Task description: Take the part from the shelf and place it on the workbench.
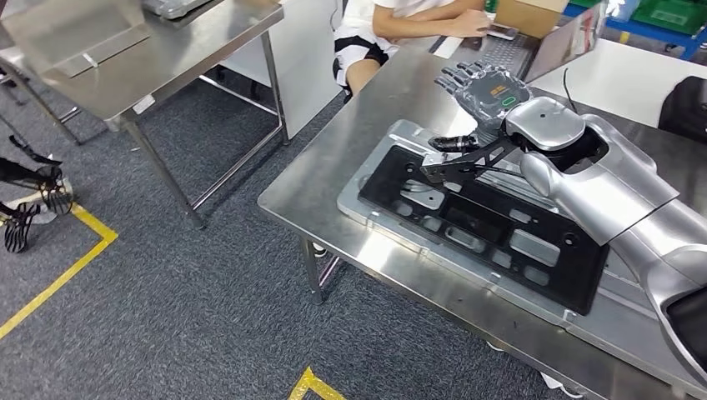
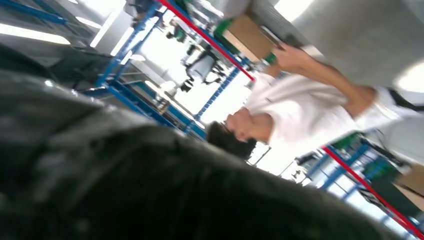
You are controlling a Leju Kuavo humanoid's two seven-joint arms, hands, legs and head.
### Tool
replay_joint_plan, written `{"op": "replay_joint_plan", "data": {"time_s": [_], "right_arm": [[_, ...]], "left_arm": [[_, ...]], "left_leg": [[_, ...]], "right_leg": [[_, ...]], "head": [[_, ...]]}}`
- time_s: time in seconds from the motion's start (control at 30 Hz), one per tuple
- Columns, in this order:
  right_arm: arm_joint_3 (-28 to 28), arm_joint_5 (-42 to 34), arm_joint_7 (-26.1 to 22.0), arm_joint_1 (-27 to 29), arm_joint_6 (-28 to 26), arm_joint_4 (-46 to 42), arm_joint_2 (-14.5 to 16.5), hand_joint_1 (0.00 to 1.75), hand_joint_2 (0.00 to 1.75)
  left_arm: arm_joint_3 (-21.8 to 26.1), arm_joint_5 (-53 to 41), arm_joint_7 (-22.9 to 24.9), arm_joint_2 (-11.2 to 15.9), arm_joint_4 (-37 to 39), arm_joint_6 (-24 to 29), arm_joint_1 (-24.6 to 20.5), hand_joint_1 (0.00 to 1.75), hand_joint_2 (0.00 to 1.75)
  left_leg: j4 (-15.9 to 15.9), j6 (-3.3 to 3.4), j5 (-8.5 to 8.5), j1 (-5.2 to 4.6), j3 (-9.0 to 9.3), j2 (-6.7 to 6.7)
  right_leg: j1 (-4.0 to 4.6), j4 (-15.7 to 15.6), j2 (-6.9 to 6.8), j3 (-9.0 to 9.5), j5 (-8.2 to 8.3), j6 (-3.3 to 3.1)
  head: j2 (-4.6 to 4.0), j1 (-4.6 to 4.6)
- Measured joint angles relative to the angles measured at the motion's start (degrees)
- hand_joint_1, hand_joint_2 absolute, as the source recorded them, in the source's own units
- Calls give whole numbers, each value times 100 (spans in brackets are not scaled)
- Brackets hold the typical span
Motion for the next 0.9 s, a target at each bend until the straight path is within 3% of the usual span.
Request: {"op": "replay_joint_plan", "data": {"time_s": [0.07, 0.13, 0.2, 0.23, 0.27, 0.3, 0.37, 0.43, 0.5, 0.53, 0.57, 0.63, 0.7, 0.73, 0.77, 0.83, 0.9], "right_arm": [[3, -1, -3, -1, -4, -4, -8, 0, 0], [8, -3, -4, 10, -8, -3, -41, 0, 0], [19, -4, -2, 48, -8, 5, -76, 0, 0], [25, -4, -2, 68, -8, 8, -83, 0, 0], [28, -4, -2, 80, -8, 9, -86, 0, 0], [31, -4, -2, 83, -8, 8, -86, 0, 0], [31, -5, -2, 69, -9, 8, -89, 0, 0], [31, -6, -2, 61, -10, 8, -98, 0, 0], [31, -7, -2, 61, -13, 5, -93, 0, 0], [31, -7, -2, 59, -14, 2, -80, 0, 0], [31, -8, -2, 54, -15, 0, -68, 0, 0], [32, -9, -2, 39, -16, 2, -57, 0, 0], [37, -9, -3, 33, -16, 5, -58, 0, 0], [40, -9, -4, 36, -17, 5, -57, 0, 0], [43, -8, -8, 40, -19, 5, -57, 0, 0], [46, -7, -15, 40, -33, 5, -57, 0, 0], [46, -7, -11, 32, -62, 12, -67, 0, 0]], "left_arm": [[-2, -7, 1, -11, 0, 0, -5, 0, 0], [-5, -17, 1, -20, 0, 0, -20, 0, 0], [-7, -22, 1, -21, 0, -1, -25, 0, 0], [-7, -23, 1, -21, 0, -2, -21, 0, 0], [-7, -23, 1, -21, 0, -2, -19, 0, 0], [-7, -23, 2, -22, 0, -2, -18, 0, 0], [-7, -23, 3, -39, 1, -2, -21, 0, 0], [-8, -23, 4, -55, 2, -2, -26, 0, 0], [-9, -24, 5, -56, 2, -3, -18, 0, 0], [-9, -25, 5, -56, 2, -4, -11, 0, 0], [-9, -25, 5, -55, 2, -5, -8, 0, 0], [-9, -25, 5, -54, 3, -10, -13, 0, 0], [-10, -24, 7, -55, 4, -20, -18, 0, 0], [-11, -25, 7, -56, 4, -27, -18, 0, 0], [-11, -25, 4, -55, 4, -33, -17, 0, 0], [-13, -33, -4, -54, 4, -39, -18, 0, 0], [-23, -45, -10, -54, 4, -39, -22, 0, 0]], "left_leg": [[-43, 69, 31, 23, 19, -114], [-60, 120, 47, 26, 25, -239], [-57, 144, 51, 12, 22, -384], [-54, 146, 53, 4, 24, -458], [-49, 147, 54, -3, 29, -533], [-41, 146, 53, -9, 36, -605], [-16, 133, 54, -13, 19, -738], [-2, 85, 71, 6, -37, -857], [-11, 11, 99, 26, -74, -965], [19, -23, 79, 19, -92, -904], [128, -55, 8, 7, -144, -774], [685, -111, -299, 8, -402, -428], [1372, -162, -574, 54, -738, -299], [1516, -184, -583, 77, -812, -275], [1454, -204, -496, 96, -781, -252], [772, -236, -176, 110, -421, -94], [188, -189, -2, 81, -112, 32]], "right_leg": [[-31, 179, 203, -55, -155, 52], [-50, 812, 504, -347, -503, 70], [-43, 1523, 606, -719, -748, 67], [-41, 1638, 622, -803, -713, 59], [-40, 1523, 638, -777, -562, 44], [-38, 1187, 687, -641, -326, 19], [-48, 407, 941, -313, 41, -40], [-41, 63, 1096, -182, 125, -72], [-34, 13, 985, -160, 138, -96], [-45, -28, 915, -132, 153, -118], [-59, -69, 838, -98, 170, -146], [-64, -110, 680, -50, 178, -190], [-55, -96, 524, -42, 159, -206], [-55, -85, 449, -40, 145, -201], [-60, -71, 373, -37, 127, -188], [-73, -22, 224, -21, 69, -135], [-50, 35, 104, -17, 6, -61]], "head": [[0, 0], [0, 1], [0, 1], [0, 1], [1, 1], [1, 1], [0, -2], [0, -5], [1, -5], [1, -5], [1, -12], [1, -25], [0, -32], [0, -33], [-1, -33], [0, -33], [0, -27]]}}
